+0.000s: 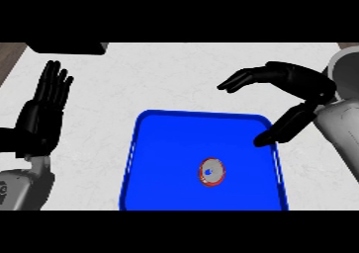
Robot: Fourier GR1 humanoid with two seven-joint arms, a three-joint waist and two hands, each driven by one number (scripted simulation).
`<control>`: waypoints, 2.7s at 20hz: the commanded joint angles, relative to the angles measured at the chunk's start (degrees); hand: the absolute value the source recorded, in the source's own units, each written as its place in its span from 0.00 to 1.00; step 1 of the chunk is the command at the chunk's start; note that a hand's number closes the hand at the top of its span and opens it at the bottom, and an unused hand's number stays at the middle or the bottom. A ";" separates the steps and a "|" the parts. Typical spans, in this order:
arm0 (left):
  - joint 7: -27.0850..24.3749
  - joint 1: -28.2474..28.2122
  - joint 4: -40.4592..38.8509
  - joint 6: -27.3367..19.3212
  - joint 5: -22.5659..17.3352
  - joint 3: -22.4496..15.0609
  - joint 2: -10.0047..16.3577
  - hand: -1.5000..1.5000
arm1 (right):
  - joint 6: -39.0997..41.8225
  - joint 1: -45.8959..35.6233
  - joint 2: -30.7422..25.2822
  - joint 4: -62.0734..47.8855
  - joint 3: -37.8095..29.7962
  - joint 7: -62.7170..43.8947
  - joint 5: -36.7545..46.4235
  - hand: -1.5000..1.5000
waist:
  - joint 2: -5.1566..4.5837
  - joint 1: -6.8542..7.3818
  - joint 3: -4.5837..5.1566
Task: Pick the can from the tray and place it in the pot
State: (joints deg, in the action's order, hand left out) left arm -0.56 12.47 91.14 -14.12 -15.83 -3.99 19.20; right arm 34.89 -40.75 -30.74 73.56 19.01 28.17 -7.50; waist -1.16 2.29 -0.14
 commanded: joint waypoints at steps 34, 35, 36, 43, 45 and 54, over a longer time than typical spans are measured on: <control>3.00 2.84 -2.16 2.71 3.09 3.92 -3.18 0.50 | 0.80 -0.54 3.85 4.15 20.99 3.54 39.31 0.00 | 1.10 -2.05 0.14; 4.57 3.66 -1.66 3.36 2.71 4.85 -1.48 0.50 | 1.33 3.34 3.53 11.37 22.32 -0.16 38.21 0.00 | 1.27 -2.52 0.14; 4.61 6.71 -4.63 3.70 2.12 5.67 -2.01 0.50 | 3.37 -0.37 7.26 9.57 19.47 -2.49 36.76 0.00 | 1.18 -2.41 0.15; 5.43 3.37 -0.78 5.18 2.58 6.80 -2.64 0.50 | 3.22 2.72 4.93 9.36 16.59 0.86 44.64 0.00 | 1.23 -2.18 0.14; 1.06 3.21 -4.43 5.67 4.39 6.40 -4.12 0.50 | -0.98 4.58 9.13 6.46 18.39 -0.10 49.48 0.00 | 1.16 -2.14 0.15; 3.49 3.58 -3.27 5.83 6.17 7.09 -4.77 0.50 | -3.92 7.95 13.95 1.03 17.38 4.11 56.85 0.00 | 1.16 -2.16 0.14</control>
State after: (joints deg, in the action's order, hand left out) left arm 1.31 15.44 87.24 -8.65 -10.50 2.63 14.19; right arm 31.59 -34.97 -17.10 75.48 37.83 28.79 46.55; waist -0.02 0.21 0.00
